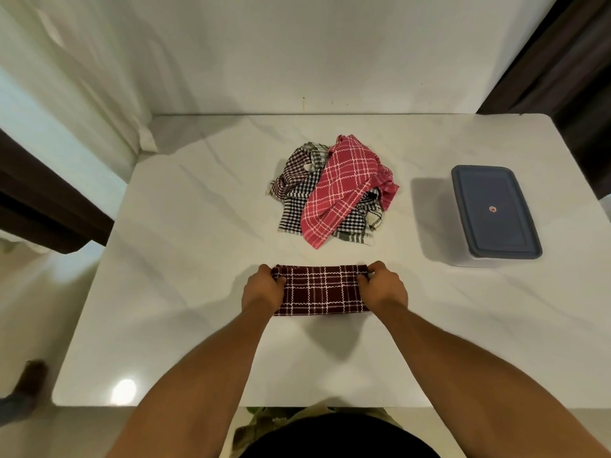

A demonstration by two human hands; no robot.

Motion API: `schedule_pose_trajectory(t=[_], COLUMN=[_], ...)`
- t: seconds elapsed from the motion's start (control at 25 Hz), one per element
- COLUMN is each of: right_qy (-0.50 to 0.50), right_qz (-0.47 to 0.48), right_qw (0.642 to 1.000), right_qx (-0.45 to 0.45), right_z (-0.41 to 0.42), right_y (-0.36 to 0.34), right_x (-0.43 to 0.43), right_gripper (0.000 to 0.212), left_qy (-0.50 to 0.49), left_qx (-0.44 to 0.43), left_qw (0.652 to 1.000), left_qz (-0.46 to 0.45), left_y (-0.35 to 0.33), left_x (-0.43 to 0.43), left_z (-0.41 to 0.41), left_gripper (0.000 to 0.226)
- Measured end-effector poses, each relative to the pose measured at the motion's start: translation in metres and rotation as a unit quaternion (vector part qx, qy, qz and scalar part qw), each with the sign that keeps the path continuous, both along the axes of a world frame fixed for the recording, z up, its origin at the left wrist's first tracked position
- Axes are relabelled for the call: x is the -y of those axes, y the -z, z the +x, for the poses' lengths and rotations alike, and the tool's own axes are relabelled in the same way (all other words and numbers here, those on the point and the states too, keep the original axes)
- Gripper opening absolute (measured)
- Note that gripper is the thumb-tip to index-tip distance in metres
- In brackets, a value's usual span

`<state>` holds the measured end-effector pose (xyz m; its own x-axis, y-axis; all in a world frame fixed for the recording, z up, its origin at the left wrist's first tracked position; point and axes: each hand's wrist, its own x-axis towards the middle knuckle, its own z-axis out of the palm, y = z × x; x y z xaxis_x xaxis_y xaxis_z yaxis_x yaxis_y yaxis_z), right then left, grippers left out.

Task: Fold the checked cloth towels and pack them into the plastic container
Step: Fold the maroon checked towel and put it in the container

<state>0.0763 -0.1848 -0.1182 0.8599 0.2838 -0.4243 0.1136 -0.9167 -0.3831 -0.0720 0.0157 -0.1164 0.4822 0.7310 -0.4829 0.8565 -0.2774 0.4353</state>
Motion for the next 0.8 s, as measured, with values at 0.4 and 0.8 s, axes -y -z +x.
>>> schedule_pose_trajectory(t=[0.4, 0.8], right_qy=[-0.364, -0.324], right_qz=[0.061, -0.090], right_qw=[0.913, 0.937], right_qx=[0.172, 0.099], right_z=[-0.035, -0.049], right_y=[0.008, 0.013], right_x=[0.009, 0.009], right_gripper=[0.047, 0.068], left_qy=[0.521, 0.489], left_qx=[-0.008, -0.090], left_qw=[0.840, 0.852], left_qz=[0.151, 0.167], left_y=[0.005, 0.006], left_x=[-0.001, -0.005], left_z=[-0.007, -0.025], left_gripper=[0.084, 0.075])
